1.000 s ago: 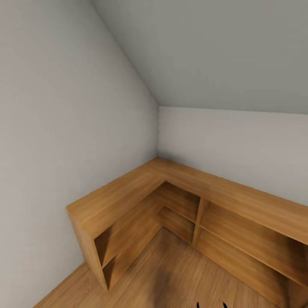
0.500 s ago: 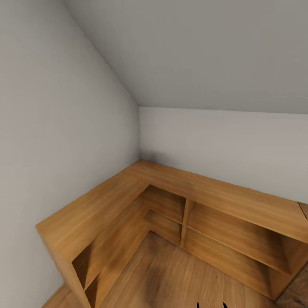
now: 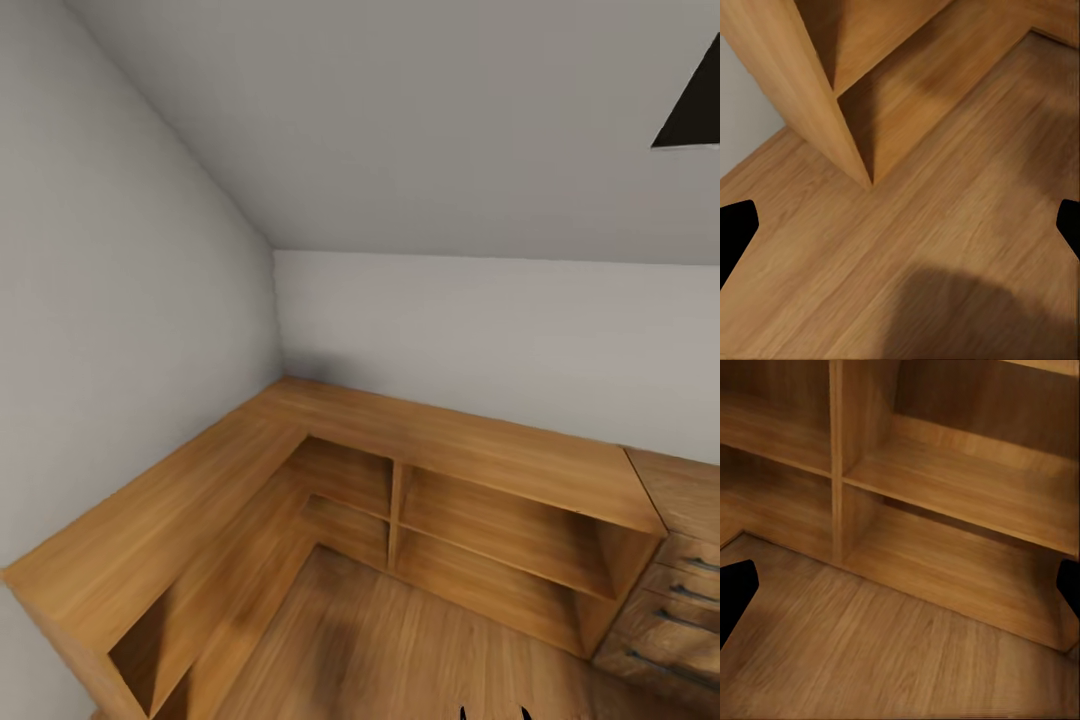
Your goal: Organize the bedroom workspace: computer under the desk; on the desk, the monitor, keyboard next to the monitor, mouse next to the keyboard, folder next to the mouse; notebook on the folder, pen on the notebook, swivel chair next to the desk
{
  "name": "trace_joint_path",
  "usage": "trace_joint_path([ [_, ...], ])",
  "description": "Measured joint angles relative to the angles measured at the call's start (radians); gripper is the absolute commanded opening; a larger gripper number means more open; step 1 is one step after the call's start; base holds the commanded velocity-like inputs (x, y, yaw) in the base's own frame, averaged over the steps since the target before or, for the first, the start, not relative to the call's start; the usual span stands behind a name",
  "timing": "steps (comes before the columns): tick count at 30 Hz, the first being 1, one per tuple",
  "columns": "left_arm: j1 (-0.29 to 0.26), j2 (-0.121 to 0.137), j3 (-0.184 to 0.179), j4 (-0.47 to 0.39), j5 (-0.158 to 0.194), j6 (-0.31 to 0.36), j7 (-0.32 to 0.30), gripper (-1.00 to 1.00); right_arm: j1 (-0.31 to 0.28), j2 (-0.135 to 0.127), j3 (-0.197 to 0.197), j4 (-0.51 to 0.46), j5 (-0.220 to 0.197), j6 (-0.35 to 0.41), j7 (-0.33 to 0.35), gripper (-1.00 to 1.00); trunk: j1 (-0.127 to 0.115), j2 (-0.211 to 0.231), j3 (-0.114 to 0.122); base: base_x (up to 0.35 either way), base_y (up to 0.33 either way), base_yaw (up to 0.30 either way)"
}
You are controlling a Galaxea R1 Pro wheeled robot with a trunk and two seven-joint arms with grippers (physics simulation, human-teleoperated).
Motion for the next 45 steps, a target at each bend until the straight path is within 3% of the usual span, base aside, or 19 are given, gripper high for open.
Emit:
trace_joint_path([
  [23, 0.0, 0.0, 0.0, 0.0, 0.0, 0.0, 0.0, 1.0, 0.0, 0.0, 0.001, 0.0, 0.0, 0.0, 0.0, 1.0, 0.0, 0.0, 0.0, 0.002, 0.012, -0.295],
  [45, 0.0, 0.0, -0.001, 0.0, 0.0, 0.0, 0.0, 1.0, 0.0, 0.0, 0.001, 0.0, 0.0, 0.0, 0.001, 1.0, 0.0, 0.0, 0.0, 0.156, 0.192, -0.295],
])
